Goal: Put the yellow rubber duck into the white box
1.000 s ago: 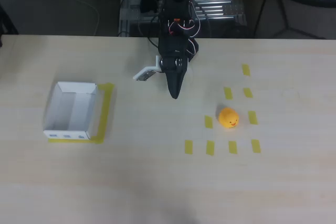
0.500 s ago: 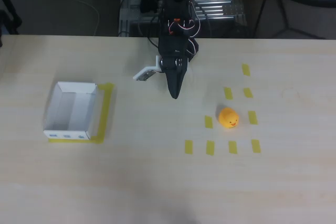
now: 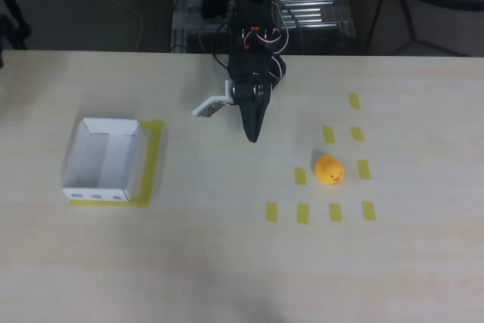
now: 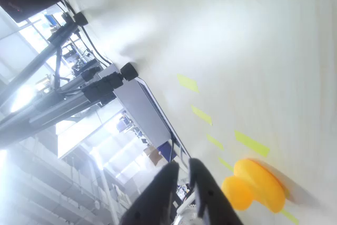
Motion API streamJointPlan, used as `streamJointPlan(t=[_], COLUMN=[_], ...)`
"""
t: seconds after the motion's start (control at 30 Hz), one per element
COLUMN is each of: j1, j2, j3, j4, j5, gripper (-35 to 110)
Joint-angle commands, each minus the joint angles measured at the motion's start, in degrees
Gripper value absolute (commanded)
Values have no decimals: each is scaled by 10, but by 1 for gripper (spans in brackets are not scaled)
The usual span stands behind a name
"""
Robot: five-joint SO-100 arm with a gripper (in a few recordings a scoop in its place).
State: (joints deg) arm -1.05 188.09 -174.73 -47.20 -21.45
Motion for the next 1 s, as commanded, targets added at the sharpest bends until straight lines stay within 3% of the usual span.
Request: streamJointPlan(t=[0.0,0.23,0.43,0.73,0.97], j1=[-22,-26,-33,-44,-90], j2=[28,-37,-109,-245,-395], j3=[-45,-9,120,352,541], j4=[20,56,38,-18,-123], j5=[-3,25,94,112,242], gripper=[3,0,0,0,5])
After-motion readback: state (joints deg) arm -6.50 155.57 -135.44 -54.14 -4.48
